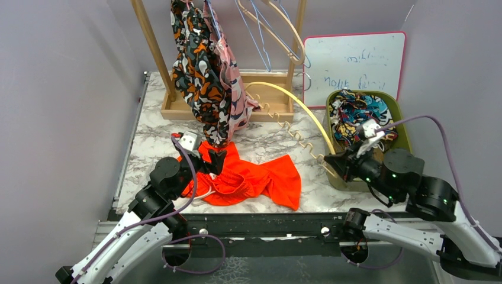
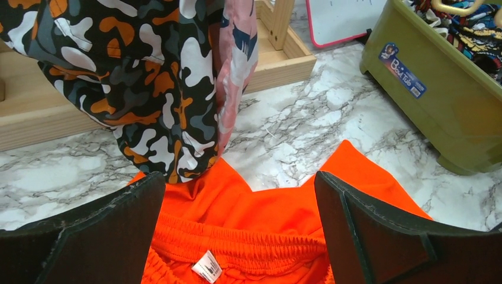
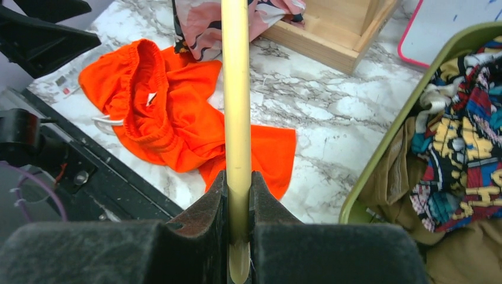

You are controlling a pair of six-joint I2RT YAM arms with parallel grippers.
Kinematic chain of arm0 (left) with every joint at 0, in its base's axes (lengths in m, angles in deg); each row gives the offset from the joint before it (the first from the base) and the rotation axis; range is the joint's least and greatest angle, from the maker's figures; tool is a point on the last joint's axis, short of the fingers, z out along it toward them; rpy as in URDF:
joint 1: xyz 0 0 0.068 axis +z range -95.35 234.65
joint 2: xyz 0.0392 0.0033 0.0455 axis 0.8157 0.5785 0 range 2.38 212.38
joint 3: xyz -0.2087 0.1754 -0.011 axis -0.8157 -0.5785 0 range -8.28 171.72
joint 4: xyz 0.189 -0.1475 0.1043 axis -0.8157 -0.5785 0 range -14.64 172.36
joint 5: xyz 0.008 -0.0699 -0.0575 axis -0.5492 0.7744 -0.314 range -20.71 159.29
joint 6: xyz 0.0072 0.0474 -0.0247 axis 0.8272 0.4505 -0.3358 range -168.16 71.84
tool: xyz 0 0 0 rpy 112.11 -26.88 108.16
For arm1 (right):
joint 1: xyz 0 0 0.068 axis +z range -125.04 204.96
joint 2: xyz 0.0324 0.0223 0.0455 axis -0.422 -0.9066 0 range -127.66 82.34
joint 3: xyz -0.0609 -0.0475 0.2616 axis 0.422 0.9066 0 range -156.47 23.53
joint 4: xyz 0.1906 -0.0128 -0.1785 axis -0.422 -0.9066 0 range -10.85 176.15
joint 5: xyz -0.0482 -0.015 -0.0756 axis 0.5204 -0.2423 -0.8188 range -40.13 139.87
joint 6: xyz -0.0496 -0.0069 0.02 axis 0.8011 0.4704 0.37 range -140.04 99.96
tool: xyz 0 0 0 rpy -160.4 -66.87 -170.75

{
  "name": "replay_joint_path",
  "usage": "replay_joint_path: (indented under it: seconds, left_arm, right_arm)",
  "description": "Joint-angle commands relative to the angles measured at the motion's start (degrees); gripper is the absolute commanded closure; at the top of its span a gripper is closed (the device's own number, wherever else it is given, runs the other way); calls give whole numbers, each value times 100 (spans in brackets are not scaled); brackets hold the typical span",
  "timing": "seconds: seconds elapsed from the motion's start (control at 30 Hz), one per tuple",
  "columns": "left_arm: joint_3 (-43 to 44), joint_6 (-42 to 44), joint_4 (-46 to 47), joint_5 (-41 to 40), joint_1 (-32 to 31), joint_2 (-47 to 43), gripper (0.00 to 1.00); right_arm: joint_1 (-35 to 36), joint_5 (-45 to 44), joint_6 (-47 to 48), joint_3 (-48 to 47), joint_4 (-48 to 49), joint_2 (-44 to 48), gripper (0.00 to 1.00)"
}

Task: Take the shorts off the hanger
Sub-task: Place the hanger on the clothes rod.

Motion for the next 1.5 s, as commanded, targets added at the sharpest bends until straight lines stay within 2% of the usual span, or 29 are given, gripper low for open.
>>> replay_joint_path:
  seconds: [0.0, 0.17, 0.47, 0.87, 1.03, 1.17, 1.47]
  left_arm:
    - [147, -51, -57, -333, 33, -87, 1]
    - [141, -61, -72, -408, 26, -89, 1]
    - [136, -61, -100, -429, 28, -47, 1]
    - [139, -86, -103, -444, 33, -56, 1]
    - [139, -105, -110, -464, 33, -74, 1]
    - [141, -105, -111, -474, 33, -74, 1]
    - [130, -122, -124, -521, 27, -144, 1]
  right_arm:
    - [27, -205, 662, 25, 1169, -605, 99]
    - [27, -924, 1229, 120, 2049, -1229, 99]
    - [31, -1683, 1876, -85, 3698, -2308, 99]
    - [32, -2299, 1391, -1270, 4018, -3956, 99]
    - [28, -2463, 1899, -1616, 4713, -4576, 99]
    - [21, -2276, 2040, -2247, 4663, -5182, 99]
    - [-493, -1213, 1590, -3758, 3471, -6054, 99]
